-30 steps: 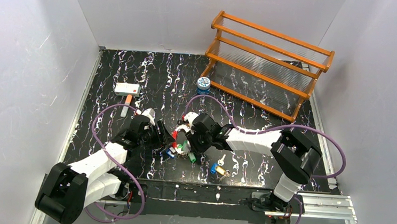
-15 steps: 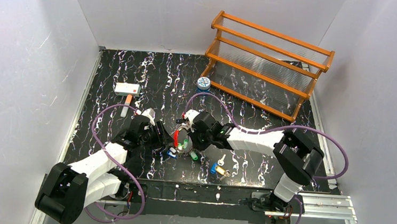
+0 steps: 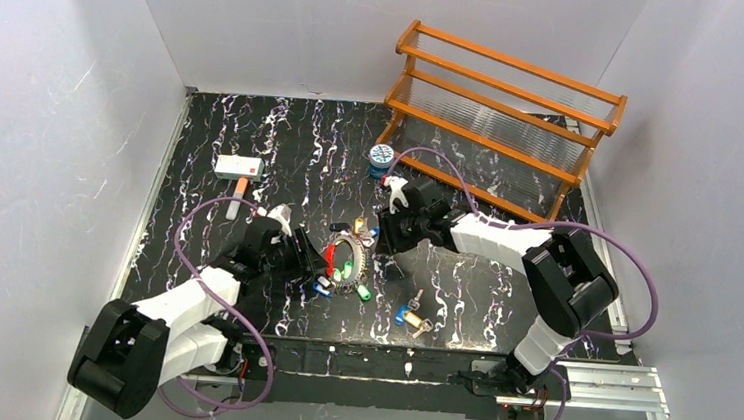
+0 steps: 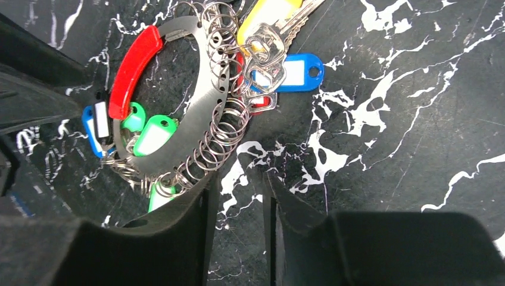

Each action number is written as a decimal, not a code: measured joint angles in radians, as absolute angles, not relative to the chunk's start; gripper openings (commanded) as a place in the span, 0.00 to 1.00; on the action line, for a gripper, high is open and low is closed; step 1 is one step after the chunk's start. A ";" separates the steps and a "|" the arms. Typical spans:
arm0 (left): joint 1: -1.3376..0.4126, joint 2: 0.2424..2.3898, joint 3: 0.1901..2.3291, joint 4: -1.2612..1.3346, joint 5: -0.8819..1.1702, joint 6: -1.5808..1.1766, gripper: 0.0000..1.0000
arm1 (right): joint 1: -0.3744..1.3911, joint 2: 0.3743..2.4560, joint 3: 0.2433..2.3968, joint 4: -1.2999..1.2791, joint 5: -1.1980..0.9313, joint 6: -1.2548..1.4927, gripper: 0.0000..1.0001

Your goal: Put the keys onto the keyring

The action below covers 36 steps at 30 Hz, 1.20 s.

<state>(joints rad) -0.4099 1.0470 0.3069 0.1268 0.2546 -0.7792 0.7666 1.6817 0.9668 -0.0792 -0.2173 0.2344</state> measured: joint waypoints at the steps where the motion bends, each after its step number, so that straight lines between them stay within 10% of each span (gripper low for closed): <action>1: -0.410 1.052 0.307 0.128 0.257 -0.780 0.48 | 0.752 1.682 0.967 -0.079 -0.245 0.240 0.46; 11: -0.410 1.147 0.300 0.224 0.287 -0.796 0.37 | 0.742 1.732 0.965 -0.047 -0.476 0.278 0.47; 20: -0.410 1.238 0.345 0.249 0.288 -0.769 0.30 | 0.793 1.816 0.965 -0.022 -0.548 0.304 0.24; 30: -0.410 1.275 0.441 0.125 0.229 -0.674 0.34 | 0.806 1.806 0.958 0.003 -0.531 0.311 0.41; 36: -0.410 1.180 0.445 0.051 0.193 -0.654 0.34 | 0.810 1.736 0.949 -0.019 -0.467 0.290 0.33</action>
